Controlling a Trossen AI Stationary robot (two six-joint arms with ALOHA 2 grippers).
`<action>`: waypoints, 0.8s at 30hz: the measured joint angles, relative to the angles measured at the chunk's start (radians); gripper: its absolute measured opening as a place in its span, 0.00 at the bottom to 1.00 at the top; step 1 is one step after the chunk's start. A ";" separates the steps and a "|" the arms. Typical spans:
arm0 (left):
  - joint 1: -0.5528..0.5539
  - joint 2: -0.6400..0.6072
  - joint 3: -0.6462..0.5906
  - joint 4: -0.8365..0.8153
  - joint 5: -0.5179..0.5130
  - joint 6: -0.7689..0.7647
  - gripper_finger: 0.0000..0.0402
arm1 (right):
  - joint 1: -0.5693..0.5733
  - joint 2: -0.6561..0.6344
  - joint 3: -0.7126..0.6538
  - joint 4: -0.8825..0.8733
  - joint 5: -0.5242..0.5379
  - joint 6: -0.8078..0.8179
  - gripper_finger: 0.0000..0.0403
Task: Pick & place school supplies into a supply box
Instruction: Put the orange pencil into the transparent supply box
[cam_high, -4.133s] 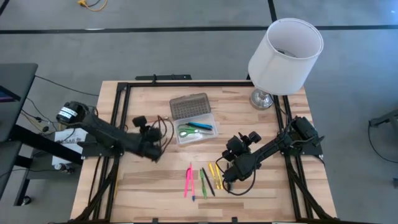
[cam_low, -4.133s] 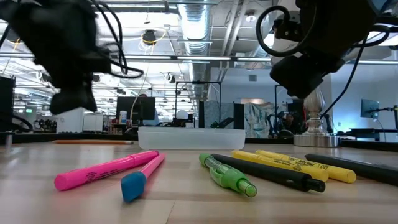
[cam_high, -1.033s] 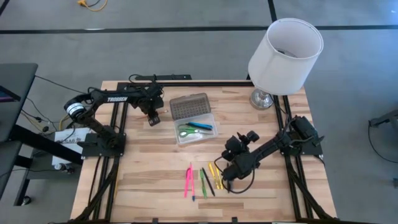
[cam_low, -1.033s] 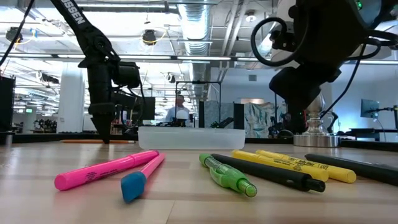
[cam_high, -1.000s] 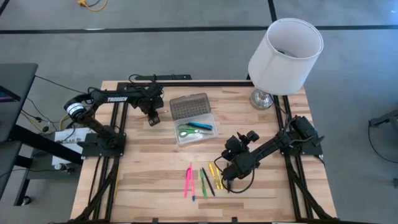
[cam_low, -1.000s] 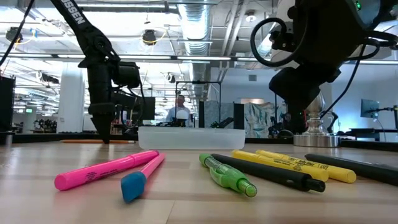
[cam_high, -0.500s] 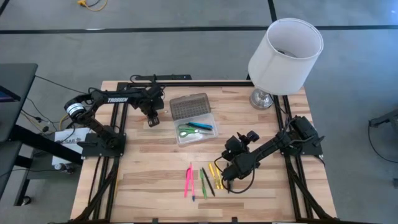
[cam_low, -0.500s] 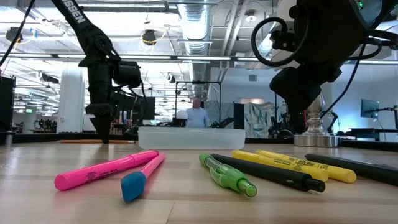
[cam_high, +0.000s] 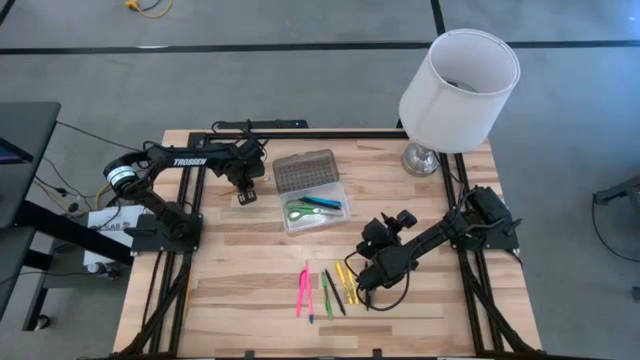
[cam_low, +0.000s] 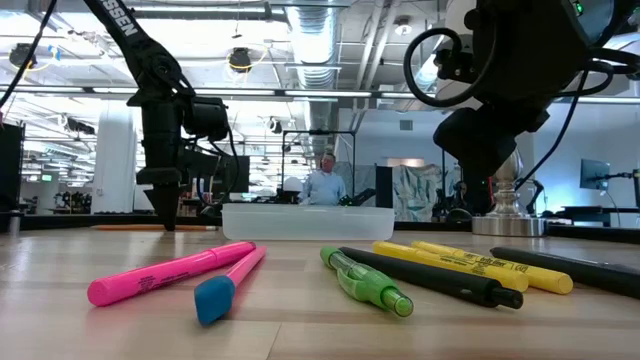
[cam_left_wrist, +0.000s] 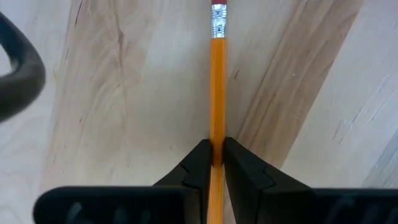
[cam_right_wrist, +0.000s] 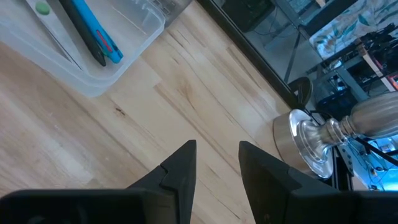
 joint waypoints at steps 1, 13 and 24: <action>0.000 0.000 0.000 0.000 0.000 0.000 0.08 | 0.000 0.000 0.000 0.000 0.000 0.000 0.29; 0.000 0.000 0.002 0.000 -0.003 -0.024 0.08 | 0.000 0.000 0.000 0.000 0.000 0.000 0.29; -0.005 0.007 0.054 -0.043 -0.031 -0.091 0.08 | 0.000 0.000 0.000 0.000 0.000 0.000 0.29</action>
